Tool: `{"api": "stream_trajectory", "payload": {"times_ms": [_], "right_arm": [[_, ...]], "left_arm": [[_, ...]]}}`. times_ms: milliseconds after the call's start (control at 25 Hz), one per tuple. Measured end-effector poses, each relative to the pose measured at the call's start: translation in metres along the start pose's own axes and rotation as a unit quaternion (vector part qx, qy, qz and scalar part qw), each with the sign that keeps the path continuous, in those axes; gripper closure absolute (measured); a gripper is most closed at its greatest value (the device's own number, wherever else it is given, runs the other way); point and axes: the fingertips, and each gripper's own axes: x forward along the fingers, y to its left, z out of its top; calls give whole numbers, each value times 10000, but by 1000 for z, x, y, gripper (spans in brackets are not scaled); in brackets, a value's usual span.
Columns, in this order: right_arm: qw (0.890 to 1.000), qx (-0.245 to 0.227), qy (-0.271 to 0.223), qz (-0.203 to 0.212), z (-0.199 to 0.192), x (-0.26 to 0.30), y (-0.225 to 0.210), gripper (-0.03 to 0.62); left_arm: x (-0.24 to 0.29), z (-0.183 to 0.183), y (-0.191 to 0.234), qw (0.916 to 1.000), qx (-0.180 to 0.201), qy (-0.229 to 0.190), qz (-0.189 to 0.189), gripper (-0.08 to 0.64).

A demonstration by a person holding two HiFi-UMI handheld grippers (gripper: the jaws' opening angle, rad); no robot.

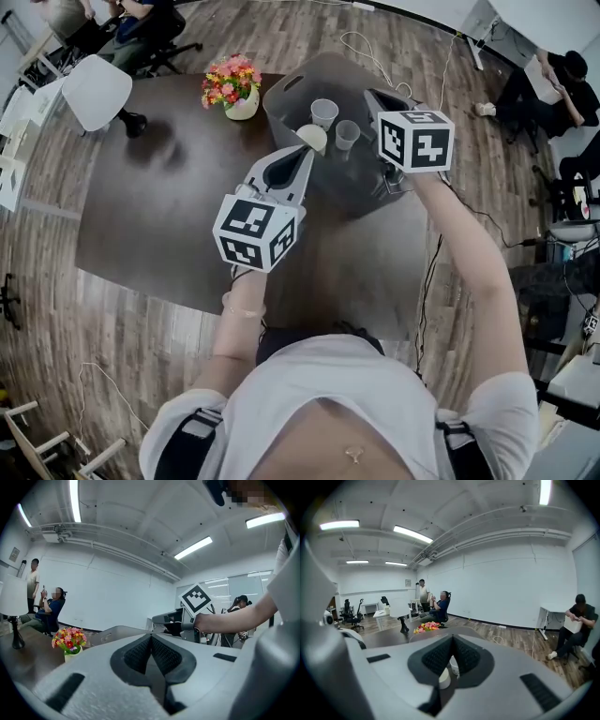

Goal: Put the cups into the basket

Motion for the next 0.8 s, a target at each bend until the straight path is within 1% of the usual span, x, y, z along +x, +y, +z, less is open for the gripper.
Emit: {"api": "stream_trajectory", "payload": {"times_ms": [200, 360, 640, 720, 800], "right_arm": [[9999, 49, -77, 44, -5, -32, 9, 580], [9997, 110, -219, 21, -11, -58, 13, 580], [9953, 768, -589, 97, -25, -102, 25, 580], [9941, 771, -758, 48, -29, -114, 30, 580], [9937, 661, -899, -60, -37, -125, 37, 580]], "left_arm": [[-7, -5, -16, 9999, -112, -32, -24, 549], [-12, -9, -29, 10000, -75, -25, -24, 549], [-15, -17, -49, 10000, -38, -37, -42, 549], [-15, -21, -54, 9999, -28, -56, -85, 549], [-14, -29, -59, 9999, -10, -65, -87, 549]]}}
